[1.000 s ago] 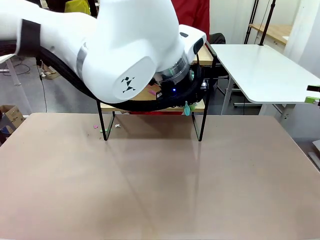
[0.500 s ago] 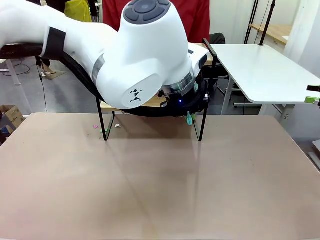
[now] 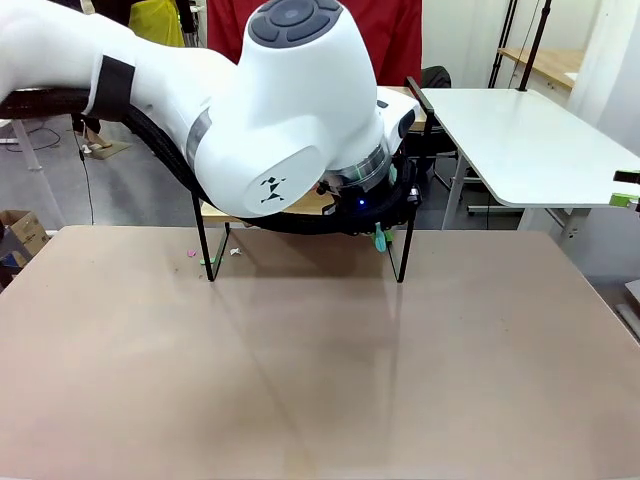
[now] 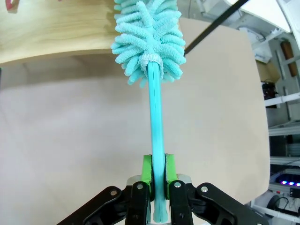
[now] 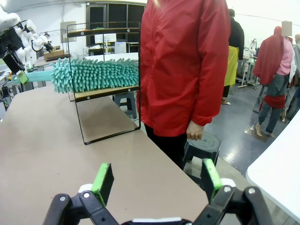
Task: Clean the shelf.
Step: Clean the specific section of the Shelf indicated by the human with the Duster.
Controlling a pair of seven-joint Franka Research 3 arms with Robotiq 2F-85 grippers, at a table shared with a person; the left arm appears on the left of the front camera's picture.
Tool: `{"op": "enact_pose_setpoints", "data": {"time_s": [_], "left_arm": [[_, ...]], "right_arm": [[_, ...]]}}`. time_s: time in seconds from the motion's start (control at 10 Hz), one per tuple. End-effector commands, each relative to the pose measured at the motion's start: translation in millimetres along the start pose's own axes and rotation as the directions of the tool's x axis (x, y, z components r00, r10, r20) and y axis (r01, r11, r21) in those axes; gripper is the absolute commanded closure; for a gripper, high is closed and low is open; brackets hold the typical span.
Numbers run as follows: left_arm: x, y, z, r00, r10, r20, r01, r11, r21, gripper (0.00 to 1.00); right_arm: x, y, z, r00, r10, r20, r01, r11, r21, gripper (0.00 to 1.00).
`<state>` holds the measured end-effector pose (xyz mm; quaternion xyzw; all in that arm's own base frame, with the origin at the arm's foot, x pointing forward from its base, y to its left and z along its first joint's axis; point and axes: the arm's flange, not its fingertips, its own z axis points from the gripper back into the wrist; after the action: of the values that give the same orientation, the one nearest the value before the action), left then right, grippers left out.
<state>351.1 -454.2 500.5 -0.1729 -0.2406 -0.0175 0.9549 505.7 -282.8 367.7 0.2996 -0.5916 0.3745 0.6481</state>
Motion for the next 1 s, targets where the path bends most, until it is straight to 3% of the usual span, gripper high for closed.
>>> {"op": "enact_pose_setpoints", "data": {"time_s": [0.0, 0.9], "left_arm": [[9, 21, 11, 0.999, 0.03, 0.026, -0.032, 0.997, 0.071, 0.86], [34, 124, 42, 0.997, 0.035, 0.063, -0.054, 0.942, 0.331, 0.86]], "right_arm": [[7, 2, -2, 1.0, -0.011, -0.027, 0.011, 1.0, -0.01, 0.0], [7, 2, -2, 1.0, -0.011, -0.027, 0.011, 1.0, -0.01, 0.0]]}}
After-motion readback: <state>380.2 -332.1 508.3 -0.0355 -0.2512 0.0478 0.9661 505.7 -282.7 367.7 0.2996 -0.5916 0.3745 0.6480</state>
